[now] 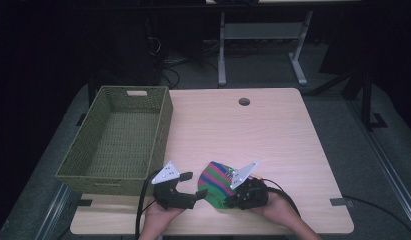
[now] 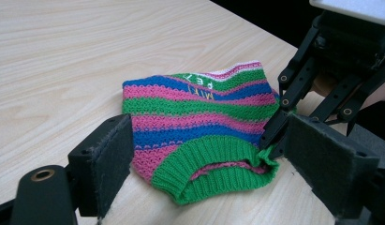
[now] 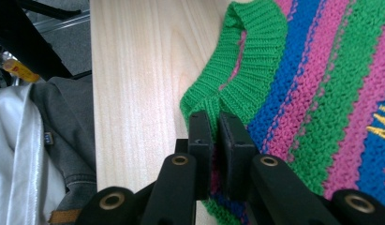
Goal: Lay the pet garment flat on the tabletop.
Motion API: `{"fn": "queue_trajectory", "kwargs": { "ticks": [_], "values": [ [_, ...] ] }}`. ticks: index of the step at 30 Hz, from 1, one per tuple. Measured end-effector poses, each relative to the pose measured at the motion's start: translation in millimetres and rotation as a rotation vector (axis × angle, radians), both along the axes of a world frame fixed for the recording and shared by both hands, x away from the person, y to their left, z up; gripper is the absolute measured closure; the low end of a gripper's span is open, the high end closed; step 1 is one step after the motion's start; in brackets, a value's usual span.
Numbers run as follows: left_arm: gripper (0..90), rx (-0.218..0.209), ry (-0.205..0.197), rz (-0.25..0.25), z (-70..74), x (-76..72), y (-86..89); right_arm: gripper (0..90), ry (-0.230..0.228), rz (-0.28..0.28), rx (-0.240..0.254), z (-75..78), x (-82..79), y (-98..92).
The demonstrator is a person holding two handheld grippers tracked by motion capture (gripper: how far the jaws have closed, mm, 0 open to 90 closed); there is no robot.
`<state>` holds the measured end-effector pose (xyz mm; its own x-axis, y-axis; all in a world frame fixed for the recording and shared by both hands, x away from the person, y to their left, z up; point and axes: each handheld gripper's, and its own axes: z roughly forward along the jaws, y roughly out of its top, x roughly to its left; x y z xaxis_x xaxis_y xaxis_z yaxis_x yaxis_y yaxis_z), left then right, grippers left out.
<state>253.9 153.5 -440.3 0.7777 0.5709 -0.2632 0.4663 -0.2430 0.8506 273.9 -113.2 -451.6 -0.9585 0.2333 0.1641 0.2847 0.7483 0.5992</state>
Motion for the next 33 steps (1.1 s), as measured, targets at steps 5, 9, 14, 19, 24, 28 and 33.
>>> {"fn": "queue_trajectory", "kwargs": {
  "ticks": [5,9,14,19,24,28,33],
  "values": [
    [15.6,-0.009,-0.005,-0.003,0.4,-0.4,-2.0,84.3,0.006,-0.004,0.035,5.0,1.7,-3.0],
    [15.6,-0.018,-0.014,0.002,1.8,-0.4,-2.8,84.4,0.02,-0.012,0.061,8.9,2.5,-7.5],
    [15.6,-0.025,-0.02,-0.01,3.8,1.7,-6.1,84.6,0.014,-0.03,0.099,24.0,4.1,-15.8],
    [15.6,-0.033,-0.024,-0.011,6.1,1.8,-6.8,84.7,0.019,-0.054,0.114,33.0,5.4,-20.7],
    [15.6,-0.058,-0.035,-0.011,9.8,2.4,-4.7,84.8,0.006,-0.065,0.133,46.0,9.2,-26.2],
    [15.6,-0.064,-0.063,-0.02,12.5,1.8,-4.4,84.8,0.002,-0.077,0.154,55.2,13.2,-31.0],
    [15.6,-0.071,-0.067,-0.04,11.8,1.9,-5.9,84.9,0.001,-0.102,0.181,67.1,18.6,-38.3]
  ]
}}
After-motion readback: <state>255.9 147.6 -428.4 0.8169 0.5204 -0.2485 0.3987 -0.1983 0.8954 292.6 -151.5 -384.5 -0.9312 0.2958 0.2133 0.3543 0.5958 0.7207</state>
